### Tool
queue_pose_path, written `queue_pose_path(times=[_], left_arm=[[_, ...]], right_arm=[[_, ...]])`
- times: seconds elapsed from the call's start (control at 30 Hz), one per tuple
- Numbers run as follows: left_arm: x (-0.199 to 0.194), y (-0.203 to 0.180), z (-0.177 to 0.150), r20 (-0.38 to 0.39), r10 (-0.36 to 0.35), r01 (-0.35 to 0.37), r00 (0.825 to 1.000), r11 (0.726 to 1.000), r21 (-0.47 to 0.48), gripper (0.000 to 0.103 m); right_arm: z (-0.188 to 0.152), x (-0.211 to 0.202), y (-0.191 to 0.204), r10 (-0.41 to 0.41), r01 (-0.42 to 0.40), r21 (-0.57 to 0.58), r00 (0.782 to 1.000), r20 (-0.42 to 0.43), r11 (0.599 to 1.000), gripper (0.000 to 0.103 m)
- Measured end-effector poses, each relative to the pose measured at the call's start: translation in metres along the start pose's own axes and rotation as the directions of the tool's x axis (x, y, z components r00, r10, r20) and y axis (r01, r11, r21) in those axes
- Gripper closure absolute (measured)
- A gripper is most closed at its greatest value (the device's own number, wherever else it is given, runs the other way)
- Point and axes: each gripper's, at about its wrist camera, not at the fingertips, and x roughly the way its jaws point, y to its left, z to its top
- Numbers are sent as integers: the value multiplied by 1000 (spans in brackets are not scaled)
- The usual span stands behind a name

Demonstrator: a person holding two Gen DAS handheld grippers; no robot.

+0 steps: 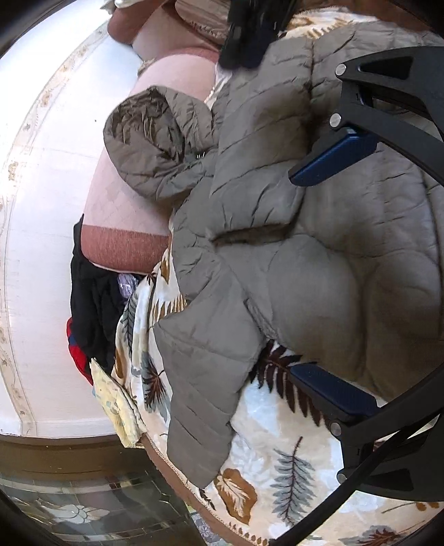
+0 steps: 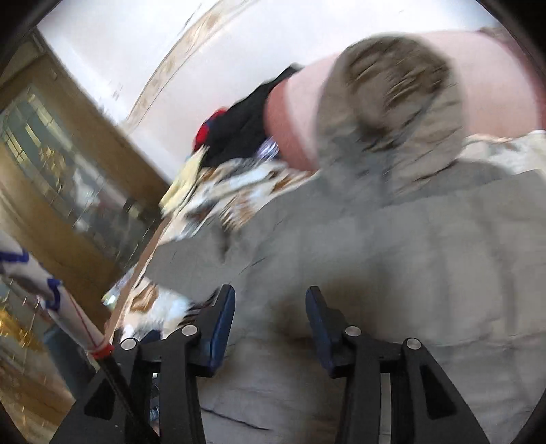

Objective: Fold large clothes
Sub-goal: 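Lift the sleeve with the right gripper and fold it across the jacket body, then open the right gripper to release the sleeve and withdraw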

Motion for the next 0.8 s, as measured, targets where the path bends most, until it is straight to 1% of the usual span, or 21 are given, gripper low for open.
queue_pose_path(times=[0.07, 0.1, 0.17, 0.2, 0.23, 0.3, 0.37, 0.43, 0.47, 0.5, 0.53, 0.63, 0.67, 0.73, 0.8], left_arm=[[10, -3, 4, -4, 19, -19, 1000, 1000, 11, 0], [16, -6, 6, -13, 23, -22, 1000, 1000, 18, 0], [23, -10, 9, -27, 19, -19, 999, 1000, 25, 0], [26, -14, 11, -29, 12, -11, 1000, 999, 33, 0], [28, -17, 10, -27, 12, -11, 1000, 999, 45, 0], [34, -25, 11, -29, 26, -24, 999, 997, 72, 0], [44, -29, 10, -57, 28, -23, 998, 996, 81, 0], [59, -31, 6, -109, 55, -45, 993, 995, 92, 0], [70, -34, 3, -150, 82, -65, 985, 991, 114, 0], [80, -35, 0, -186, 92, -68, 978, 989, 133, 0], [86, -35, -3, -205, 87, -61, 975, 990, 131, 0], [84, -35, -1, -201, 73, -48, 977, 991, 127, 0], [81, -35, -1, -193, 68, -43, 979, 991, 128, 0], [71, -38, -1, -164, 50, -29, 985, 991, 129, 0], [59, -42, -1, -139, 19, 0, 990, 990, 138, 0]], right_arm=[[4, -14, -19, -147, 147, 0, 989, 30, 989, 56], [6, -20, -34, -252, 252, 5, 967, 33, 968, 56], [7, -29, -60, -368, 367, 25, 929, 31, 930, 56], [6, -35, -75, -410, 409, 43, 911, 34, 912, 56], [6, -37, -86, -430, 428, 60, 902, 30, 902, 56], [1, -36, -110, -485, 483, 80, 875, 0, 872, 56], [-3, -32, -123, -504, 505, 81, 863, -28, 859, 56], [-11, -20, -137, -506, 511, 81, 859, -76, 856, 56], [-15, -15, -143, -499, 507, 85, 861, -100, 857, 55], [-17, -10, -145, -496, 506, 86, 861, -112, 858, 53], [-19, -5, -147, -495, 505, 81, 860, -123, 859, 52], [-18, -5, -145, -496, 507, 84, 859, -125, 858, 52], [-18, -10, -142, -486, 497, 95, 866, -122, 862, 52], [-21, -32, -130, -463, 470, 113, 883, -78, 876, 52], [-33, -48, -114, -435, 438, 106, 899, -49, 893, 51]])
